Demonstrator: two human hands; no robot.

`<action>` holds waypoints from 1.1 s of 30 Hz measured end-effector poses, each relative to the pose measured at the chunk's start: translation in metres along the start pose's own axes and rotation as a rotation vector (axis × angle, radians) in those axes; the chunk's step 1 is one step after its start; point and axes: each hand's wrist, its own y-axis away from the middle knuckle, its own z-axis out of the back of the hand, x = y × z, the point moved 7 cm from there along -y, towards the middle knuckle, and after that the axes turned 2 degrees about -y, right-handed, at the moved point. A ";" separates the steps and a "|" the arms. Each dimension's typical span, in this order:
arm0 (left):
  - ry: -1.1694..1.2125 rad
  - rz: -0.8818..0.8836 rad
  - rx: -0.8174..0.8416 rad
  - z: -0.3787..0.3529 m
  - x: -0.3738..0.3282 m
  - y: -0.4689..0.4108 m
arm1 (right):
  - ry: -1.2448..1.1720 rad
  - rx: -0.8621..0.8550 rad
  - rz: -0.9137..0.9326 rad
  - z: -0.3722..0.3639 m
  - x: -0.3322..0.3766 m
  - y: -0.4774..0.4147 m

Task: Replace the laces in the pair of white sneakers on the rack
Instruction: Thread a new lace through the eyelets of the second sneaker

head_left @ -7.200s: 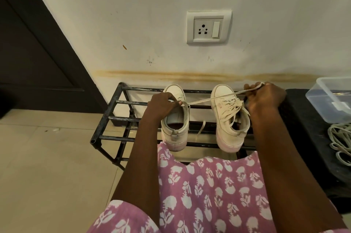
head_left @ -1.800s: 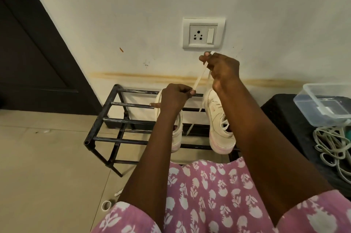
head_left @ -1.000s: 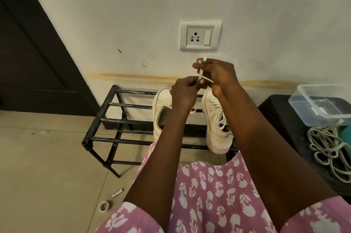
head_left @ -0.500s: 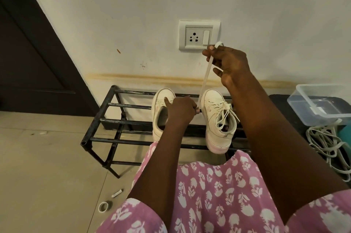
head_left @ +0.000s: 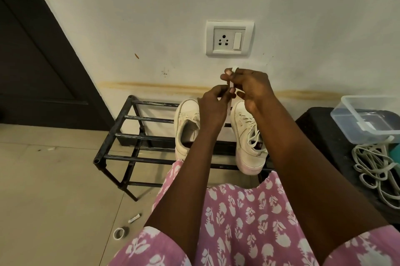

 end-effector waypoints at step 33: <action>-0.598 0.215 0.130 0.097 0.077 -0.013 | 0.051 0.057 0.239 -0.014 0.004 0.009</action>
